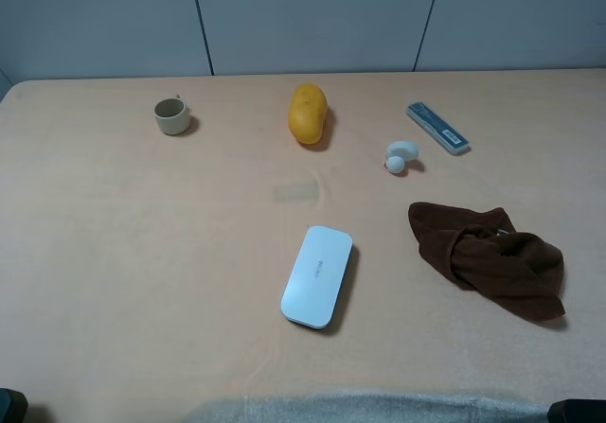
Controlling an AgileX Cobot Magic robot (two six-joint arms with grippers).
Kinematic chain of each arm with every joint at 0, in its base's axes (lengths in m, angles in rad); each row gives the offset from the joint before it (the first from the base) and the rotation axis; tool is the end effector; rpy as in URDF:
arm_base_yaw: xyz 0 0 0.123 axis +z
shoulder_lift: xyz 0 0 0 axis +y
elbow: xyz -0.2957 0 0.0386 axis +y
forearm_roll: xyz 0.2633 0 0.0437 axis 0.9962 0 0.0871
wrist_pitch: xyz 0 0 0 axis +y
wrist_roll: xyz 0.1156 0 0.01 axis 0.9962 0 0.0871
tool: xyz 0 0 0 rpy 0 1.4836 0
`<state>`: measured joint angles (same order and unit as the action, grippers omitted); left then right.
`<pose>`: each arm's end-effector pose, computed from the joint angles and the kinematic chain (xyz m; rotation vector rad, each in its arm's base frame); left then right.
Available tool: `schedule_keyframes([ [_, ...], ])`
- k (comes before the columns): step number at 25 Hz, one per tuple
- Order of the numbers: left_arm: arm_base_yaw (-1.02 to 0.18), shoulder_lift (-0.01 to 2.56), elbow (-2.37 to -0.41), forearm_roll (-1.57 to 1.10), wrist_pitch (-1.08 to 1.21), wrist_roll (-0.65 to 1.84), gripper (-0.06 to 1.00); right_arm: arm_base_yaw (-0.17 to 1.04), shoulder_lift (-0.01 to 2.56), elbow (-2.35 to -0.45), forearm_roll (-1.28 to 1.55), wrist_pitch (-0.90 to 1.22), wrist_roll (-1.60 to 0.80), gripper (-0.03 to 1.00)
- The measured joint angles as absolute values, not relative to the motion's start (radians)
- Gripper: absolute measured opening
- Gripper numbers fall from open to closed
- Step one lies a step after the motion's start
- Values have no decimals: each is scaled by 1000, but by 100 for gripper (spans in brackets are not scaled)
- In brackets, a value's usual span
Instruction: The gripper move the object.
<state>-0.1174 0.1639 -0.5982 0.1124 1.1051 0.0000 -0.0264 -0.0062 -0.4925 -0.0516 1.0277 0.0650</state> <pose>0.0326 0.0079 0.2963 0.1223 2.1459 0.0692 0.0190 -0.0056 0.2745 0.0932 2.0096 -0.0368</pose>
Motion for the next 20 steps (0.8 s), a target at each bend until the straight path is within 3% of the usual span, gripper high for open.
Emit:
schedule_keyframes([
  [7,-2,21,-493,50,1068,44,99,-26,-6,-492,-52,1028,65,69],
  [20,10,-4,-488,17,1063,77,99,-26,-6,-492,-52,1028,65,69],
])
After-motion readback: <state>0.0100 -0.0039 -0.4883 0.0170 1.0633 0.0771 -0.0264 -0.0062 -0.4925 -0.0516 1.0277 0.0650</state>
